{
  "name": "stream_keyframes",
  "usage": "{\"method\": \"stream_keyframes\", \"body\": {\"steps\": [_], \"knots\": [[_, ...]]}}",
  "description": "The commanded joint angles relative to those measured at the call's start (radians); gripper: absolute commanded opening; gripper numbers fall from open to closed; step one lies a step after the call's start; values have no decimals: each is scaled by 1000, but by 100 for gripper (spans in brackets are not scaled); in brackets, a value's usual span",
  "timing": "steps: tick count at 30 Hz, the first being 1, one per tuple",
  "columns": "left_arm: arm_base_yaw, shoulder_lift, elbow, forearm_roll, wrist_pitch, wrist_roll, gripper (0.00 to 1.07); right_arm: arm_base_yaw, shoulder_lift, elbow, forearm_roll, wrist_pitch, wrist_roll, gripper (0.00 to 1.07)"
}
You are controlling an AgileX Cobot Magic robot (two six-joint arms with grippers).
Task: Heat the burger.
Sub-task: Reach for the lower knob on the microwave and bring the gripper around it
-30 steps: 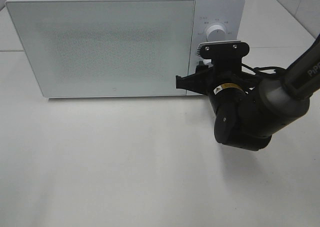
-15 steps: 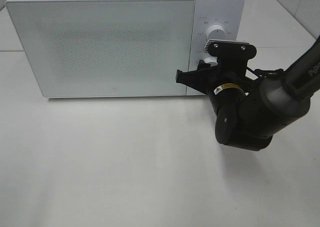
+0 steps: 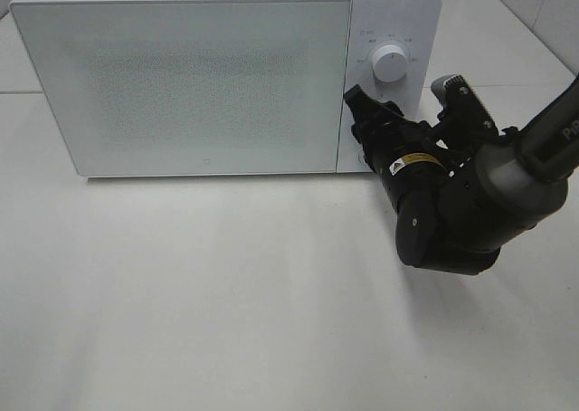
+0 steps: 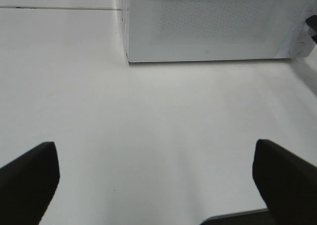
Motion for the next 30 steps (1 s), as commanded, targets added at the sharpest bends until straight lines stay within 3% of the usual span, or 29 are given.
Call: {"method": "stream_keyframes", "body": {"steps": [1, 14, 30], "knots": [[2, -18, 4, -2, -9, -2, 98, 5, -12, -36, -167, -125, 171, 1], [2, -18, 4, -2, -9, -2, 98, 5, -12, -36, -190, -175, 697, 1], [2, -18, 4, -2, -9, -2, 98, 5, -12, -36, -191, -203, 751, 4]]}}
